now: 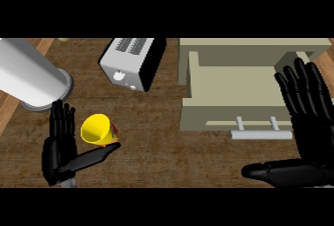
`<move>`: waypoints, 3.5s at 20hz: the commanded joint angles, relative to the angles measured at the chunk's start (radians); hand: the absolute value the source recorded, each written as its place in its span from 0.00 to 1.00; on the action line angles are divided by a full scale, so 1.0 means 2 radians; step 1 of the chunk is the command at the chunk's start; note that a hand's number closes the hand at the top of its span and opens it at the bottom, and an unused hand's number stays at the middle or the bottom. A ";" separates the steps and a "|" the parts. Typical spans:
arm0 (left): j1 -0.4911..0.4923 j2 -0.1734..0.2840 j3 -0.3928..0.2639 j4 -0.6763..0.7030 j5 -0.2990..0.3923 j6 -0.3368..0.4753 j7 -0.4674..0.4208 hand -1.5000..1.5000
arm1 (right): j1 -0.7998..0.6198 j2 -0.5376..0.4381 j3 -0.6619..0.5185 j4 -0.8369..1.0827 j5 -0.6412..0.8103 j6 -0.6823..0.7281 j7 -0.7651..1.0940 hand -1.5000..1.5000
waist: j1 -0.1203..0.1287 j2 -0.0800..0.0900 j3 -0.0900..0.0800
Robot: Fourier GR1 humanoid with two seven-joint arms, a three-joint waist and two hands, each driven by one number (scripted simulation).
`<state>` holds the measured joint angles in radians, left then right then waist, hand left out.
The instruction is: Pick up the cup, place it into the drawer and close the drawer
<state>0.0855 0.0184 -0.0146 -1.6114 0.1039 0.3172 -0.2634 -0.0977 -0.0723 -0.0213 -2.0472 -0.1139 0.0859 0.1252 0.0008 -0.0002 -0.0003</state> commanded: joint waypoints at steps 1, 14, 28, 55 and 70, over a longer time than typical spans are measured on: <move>-0.004 0.008 0.023 0.036 0.016 -0.025 -0.022 0.00 | -0.020 0.000 -0.004 0.020 -0.005 0.002 -0.002 0.00 | 0.000 0.000 0.000; -0.016 0.000 0.051 0.169 0.041 -0.063 -0.123 0.00 | -0.053 -0.003 0.004 -0.019 0.003 -0.023 0.069 0.00 | 0.000 0.000 0.000; -0.096 0.027 0.112 0.366 0.060 -0.096 -0.235 0.00 | 0.017 -0.015 -0.026 -0.028 -0.037 0.032 0.013 0.00 | -0.002 0.000 0.000; -0.202 0.048 0.138 0.564 0.118 -0.259 -0.320 0.00 | 0.002 0.000 -0.002 -0.035 -0.017 0.017 0.040 0.00 | -0.003 0.001 0.000; -0.221 0.057 0.124 0.589 0.088 -0.274 -0.414 1.00 | 0.012 -0.026 -0.048 -0.056 -0.059 0.035 0.054 0.00 | -0.004 0.001 0.000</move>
<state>-0.3690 0.1049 0.2391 -0.4394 0.2929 -0.1706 -1.0084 -0.0776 -0.0915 -0.0612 -2.1354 -0.1756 0.1349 0.2082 -0.0070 0.0012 -0.0007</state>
